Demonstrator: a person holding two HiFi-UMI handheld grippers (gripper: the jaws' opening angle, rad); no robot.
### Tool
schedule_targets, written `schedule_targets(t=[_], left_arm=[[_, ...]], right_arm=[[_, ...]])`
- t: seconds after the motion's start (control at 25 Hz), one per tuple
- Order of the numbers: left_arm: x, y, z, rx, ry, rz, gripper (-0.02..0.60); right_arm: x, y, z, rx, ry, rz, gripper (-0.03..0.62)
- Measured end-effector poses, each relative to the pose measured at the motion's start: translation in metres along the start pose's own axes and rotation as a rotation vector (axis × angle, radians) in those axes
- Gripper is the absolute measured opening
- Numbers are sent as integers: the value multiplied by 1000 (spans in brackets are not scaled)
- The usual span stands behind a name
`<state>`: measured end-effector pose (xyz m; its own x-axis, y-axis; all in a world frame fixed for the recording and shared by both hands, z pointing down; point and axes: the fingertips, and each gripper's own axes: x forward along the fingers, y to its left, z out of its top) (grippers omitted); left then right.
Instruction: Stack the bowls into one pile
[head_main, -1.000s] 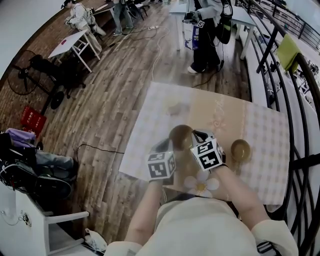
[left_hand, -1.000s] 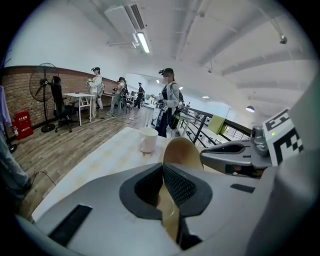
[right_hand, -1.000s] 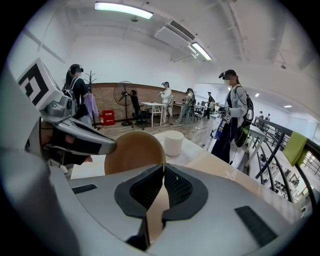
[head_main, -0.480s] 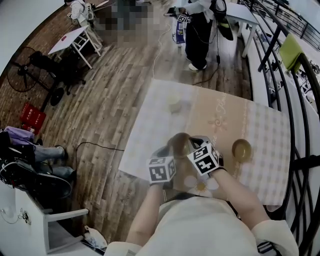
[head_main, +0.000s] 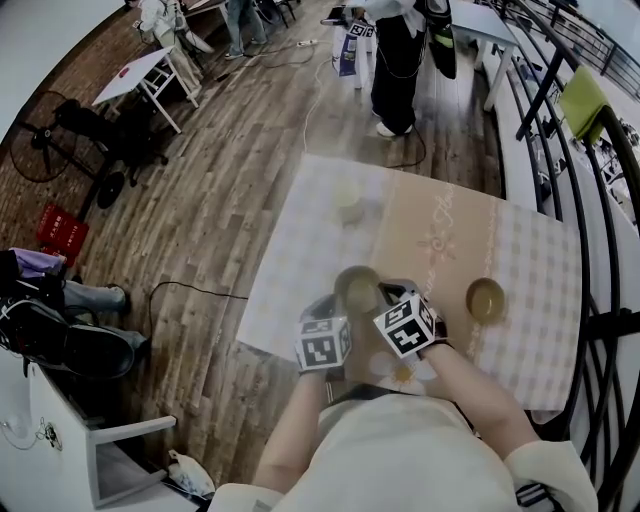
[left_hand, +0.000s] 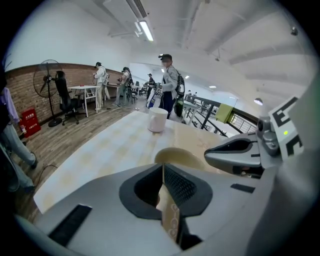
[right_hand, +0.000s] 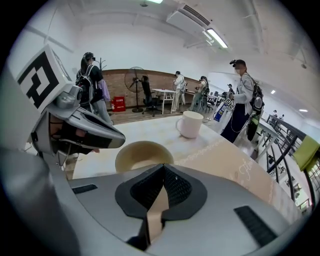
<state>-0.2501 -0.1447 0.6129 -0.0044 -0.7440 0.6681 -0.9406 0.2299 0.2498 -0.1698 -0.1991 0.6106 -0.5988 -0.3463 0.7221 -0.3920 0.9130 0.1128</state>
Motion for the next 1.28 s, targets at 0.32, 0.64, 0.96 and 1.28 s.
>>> schedule_targets(t=[0.32, 0.64, 0.96, 1.28], left_arm=[[-6, 0, 9, -20, -29, -29, 11], [-9, -11, 28, -4, -48, -78, 11], [0, -39, 44, 58, -32, -177, 9], [6, -92, 52, 152, -13, -301, 9]], right_arm=[[1, 0, 8, 20, -23, 0, 0], [-14, -4, 23, 48, -83, 7, 0], [-37, -22, 23, 120, -128, -52, 0], [-71, -49, 8, 224, -162, -155, 0]])
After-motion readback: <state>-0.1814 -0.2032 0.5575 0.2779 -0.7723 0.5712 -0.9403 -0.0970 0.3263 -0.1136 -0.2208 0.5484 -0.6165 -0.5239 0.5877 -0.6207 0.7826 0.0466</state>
